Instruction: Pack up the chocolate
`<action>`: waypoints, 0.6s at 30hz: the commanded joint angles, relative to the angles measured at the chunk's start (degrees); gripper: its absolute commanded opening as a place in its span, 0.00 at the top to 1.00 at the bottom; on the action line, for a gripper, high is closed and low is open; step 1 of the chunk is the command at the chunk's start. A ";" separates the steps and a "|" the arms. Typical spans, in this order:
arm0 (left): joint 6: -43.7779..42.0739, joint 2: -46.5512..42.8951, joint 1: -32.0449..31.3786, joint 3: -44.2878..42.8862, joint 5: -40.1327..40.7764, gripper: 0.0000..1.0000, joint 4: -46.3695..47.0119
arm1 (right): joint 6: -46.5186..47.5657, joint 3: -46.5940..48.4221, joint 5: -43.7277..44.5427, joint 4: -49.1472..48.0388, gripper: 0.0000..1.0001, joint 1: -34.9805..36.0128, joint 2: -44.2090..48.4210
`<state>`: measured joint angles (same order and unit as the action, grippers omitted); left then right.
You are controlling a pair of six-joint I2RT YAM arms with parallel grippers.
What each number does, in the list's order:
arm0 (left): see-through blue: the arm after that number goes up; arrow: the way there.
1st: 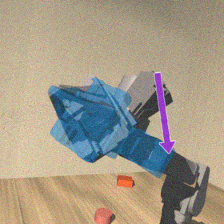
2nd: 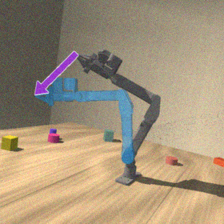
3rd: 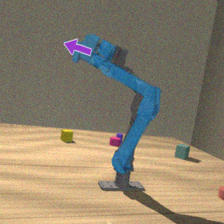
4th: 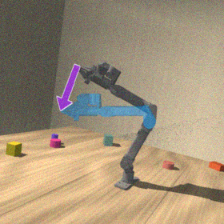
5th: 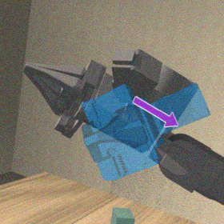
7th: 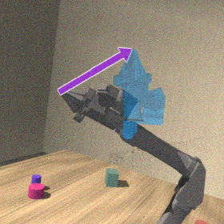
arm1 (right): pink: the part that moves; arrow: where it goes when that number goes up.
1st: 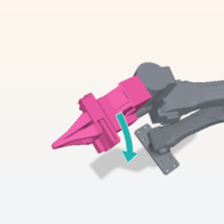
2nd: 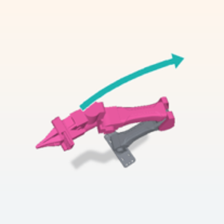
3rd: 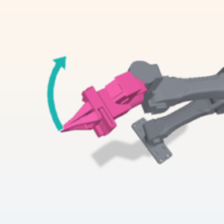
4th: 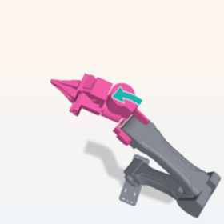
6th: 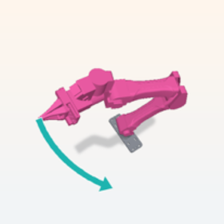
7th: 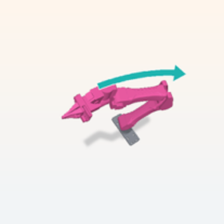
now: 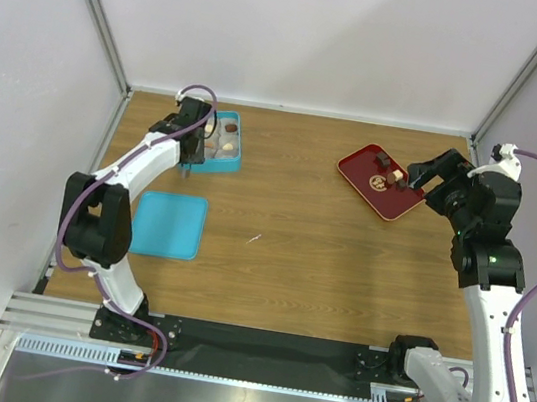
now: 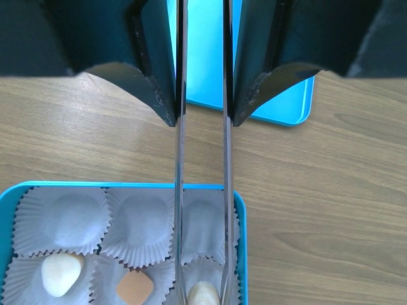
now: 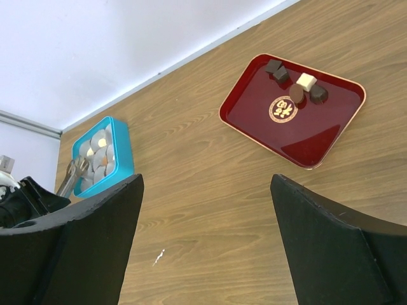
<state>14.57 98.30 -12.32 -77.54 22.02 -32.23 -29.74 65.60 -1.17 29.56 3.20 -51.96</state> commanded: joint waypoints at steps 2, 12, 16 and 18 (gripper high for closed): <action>-1.12 0.05 0.63 -2.80 1.62 0.57 1.73 | 1.26 1.90 1.08 -1.44 0.11 0.05 0.37; -1.30 -0.83 0.54 -6.39 1.36 0.53 -1.08 | 1.52 1.72 1.08 -1.35 0.11 -0.04 0.99; -2.17 -3.02 0.01 -9.03 -1.27 0.54 -3.10 | 1.17 1.90 2.58 -1.00 0.11 -0.04 1.34; -3.40 -4.69 -1.21 -10.78 -3.99 0.54 -3.28 | 0.91 2.16 2.66 -0.73 0.11 -0.13 1.25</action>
<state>13.69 98.59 -12.49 -83.88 21.21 -35.09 -29.50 65.60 0.23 29.61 3.20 -51.57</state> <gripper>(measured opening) 0.465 0.885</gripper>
